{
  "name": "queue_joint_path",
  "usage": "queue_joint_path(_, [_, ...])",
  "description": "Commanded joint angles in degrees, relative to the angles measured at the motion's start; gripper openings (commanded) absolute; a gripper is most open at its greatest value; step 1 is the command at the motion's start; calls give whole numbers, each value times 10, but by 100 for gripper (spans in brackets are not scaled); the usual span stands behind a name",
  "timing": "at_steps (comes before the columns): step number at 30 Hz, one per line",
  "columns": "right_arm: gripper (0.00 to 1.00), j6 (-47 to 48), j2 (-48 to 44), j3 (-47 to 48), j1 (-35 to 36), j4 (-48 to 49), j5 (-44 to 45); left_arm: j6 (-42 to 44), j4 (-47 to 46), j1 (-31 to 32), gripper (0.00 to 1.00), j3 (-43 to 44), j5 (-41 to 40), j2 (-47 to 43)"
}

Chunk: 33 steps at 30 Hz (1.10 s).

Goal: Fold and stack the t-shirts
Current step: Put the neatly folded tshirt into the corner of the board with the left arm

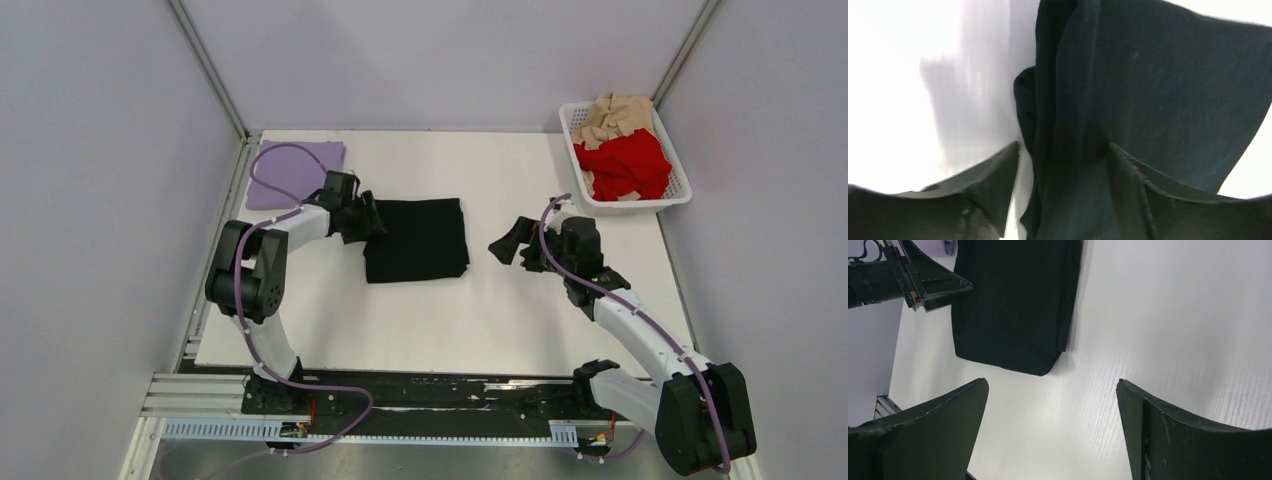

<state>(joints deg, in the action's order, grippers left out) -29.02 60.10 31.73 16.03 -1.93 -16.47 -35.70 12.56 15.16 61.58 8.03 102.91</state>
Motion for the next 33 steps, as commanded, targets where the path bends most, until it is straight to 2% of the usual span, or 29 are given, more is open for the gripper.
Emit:
queue_joint_path(1, [100, 20, 3, -1, -12, 8, 6, -12, -5, 9, 52, 9, 18, 58])
queue_joint_path(2, [100, 20, 3, -2, -17, 9, 3, -9, 9, 15, 46, 13, 11, 63])
queue_joint_path(3, [100, 20, 4, -4, -19, 11, 0, -8, 17, 19, 32, 25, -5, 73])
queue_joint_path(4, [100, 21, 3, -5, -23, 13, -4, -3, 36, 27, 24, 40, -15, 77])
queue_joint_path(5, [100, 21, 2, -7, -26, 14, -6, 0, 45, 31, 13, 47, -34, 84])
queue_joint_path(7, [100, 20, 2, -10, -32, 14, -7, 9, 75, 40, 1, 72, -66, 93])
queue_joint_path(10, [100, 20, -1, -16, -39, 27, -6, 33, 128, 50, 0, 120, -120, 102])
queue_joint_path(14, [100, 19, -9, -22, -41, 37, 14, 63, 192, 52, 0, 184, -262, 108])
queue_joint_path(20, [100, 13, -33, -42, -41, 61, 59, 123, 219, 52, 0, 274, -417, 115])
queue_joint_path(26, [100, 5, -51, -61, -42, 89, 106, 265, 185, 50, 0, 363, -547, 142])
queue_joint_path(33, [100, 4, -67, -70, -41, 95, 145, 437, 95, 29, 0, 428, -605, 178])
